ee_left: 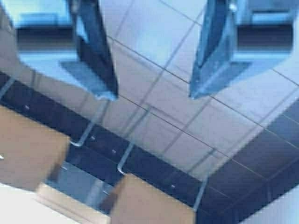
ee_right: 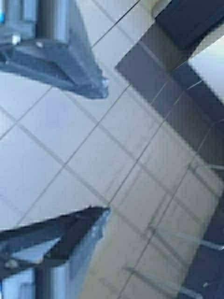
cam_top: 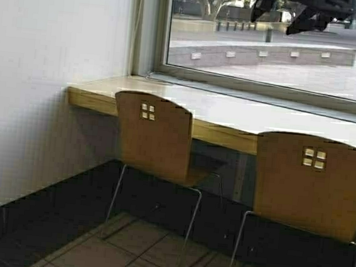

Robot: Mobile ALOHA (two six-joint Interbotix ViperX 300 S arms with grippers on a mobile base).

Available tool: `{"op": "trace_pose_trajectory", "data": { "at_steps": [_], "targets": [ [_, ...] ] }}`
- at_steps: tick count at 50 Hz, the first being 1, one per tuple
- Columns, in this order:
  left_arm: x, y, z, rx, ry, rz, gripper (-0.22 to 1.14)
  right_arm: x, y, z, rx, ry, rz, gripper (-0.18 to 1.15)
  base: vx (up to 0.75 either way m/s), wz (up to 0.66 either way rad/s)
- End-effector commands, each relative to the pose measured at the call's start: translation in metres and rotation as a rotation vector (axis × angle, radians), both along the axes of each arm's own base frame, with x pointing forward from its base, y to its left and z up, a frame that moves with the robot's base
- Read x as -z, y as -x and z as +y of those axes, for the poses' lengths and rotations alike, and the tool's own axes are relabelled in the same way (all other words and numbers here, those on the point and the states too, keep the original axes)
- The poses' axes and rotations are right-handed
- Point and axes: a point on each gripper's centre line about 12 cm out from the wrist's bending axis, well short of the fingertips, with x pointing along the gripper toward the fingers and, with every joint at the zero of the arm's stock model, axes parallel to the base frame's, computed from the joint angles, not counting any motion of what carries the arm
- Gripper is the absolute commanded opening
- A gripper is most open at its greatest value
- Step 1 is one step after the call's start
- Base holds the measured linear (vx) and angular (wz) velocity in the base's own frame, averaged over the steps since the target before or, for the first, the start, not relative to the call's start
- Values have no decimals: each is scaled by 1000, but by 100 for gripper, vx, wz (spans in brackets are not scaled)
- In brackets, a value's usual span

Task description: Push the chairs under the table

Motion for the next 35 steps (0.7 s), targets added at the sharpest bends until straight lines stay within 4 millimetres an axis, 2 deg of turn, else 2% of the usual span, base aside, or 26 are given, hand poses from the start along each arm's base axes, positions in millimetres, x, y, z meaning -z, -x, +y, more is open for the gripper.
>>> {"op": "trace_pose_trajectory", "data": {
  "at_steps": [1, 7, 17, 35],
  "targets": [
    [6, -4, 0, -3, -4, 20, 84, -9, -12, 0, 11, -5, -21, 100, -43, -24],
    [12, -5, 0, -4, -7, 43, 84, -4, -10, -5, 15, 12, -4, 100, -43, -19],
    [4, -7, -1, 1, -2, 27, 84, -4, -12, -14, 38, 18, -4, 100, -40, -15],
    [3, -10, -2, 1, -3, 25, 84, -14, -13, -13, 39, 5, -3, 100, -35, -12]
  ]
}}
